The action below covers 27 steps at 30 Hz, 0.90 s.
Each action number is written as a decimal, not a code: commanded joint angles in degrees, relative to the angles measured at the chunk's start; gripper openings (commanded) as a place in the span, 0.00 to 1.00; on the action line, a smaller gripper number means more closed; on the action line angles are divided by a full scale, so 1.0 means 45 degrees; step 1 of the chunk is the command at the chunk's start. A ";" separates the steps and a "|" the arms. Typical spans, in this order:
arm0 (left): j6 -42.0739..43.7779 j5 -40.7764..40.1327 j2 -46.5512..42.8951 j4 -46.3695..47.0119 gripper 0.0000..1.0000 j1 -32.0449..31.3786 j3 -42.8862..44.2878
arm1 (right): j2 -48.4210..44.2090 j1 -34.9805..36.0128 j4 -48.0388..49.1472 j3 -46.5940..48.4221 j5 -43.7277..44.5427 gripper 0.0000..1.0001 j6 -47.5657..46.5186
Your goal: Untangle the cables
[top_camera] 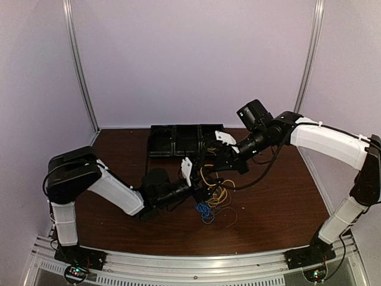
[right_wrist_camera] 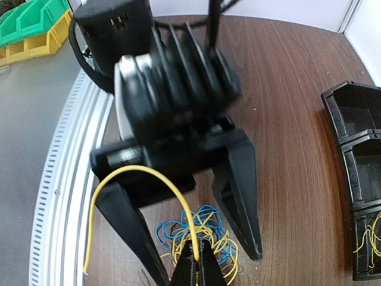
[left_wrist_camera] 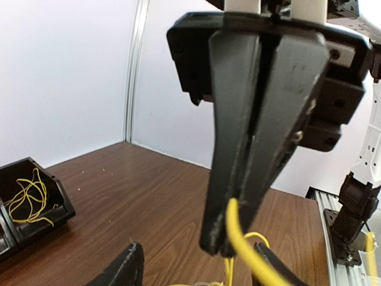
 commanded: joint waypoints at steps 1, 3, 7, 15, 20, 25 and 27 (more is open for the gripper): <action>0.0349 0.0376 0.1619 0.1918 0.56 -0.0041 0.1016 | -0.0446 0.0049 -0.0524 0.1397 -0.1474 0.00 0.0665; 0.0249 0.0690 0.2207 0.1992 0.45 -0.0041 0.1330 | -0.0638 0.0022 -0.0427 0.2418 -0.1727 0.00 0.1058; -0.0182 0.0824 0.2827 0.2101 0.27 -0.0041 0.1288 | -0.0508 -0.0339 -0.0727 0.4712 -0.2497 0.00 0.1537; -0.0503 0.0051 0.2542 0.2420 0.19 -0.0019 -0.0566 | -0.0046 -0.1796 -0.0398 0.9197 -0.3871 0.00 0.3014; -0.0905 -0.0603 0.2421 0.2936 0.24 0.0112 -0.1957 | 0.0280 -0.3124 0.1102 1.1641 -0.4695 0.00 0.4840; -0.1308 -0.1147 0.2164 0.3221 0.27 0.0390 -0.2731 | 0.0488 -0.4389 0.2943 1.2632 -0.5323 0.00 0.6435; -0.1367 -0.1223 0.2075 0.3250 0.28 0.0489 -0.2895 | 0.0510 -0.4964 0.3743 1.2826 -0.5499 0.00 0.7241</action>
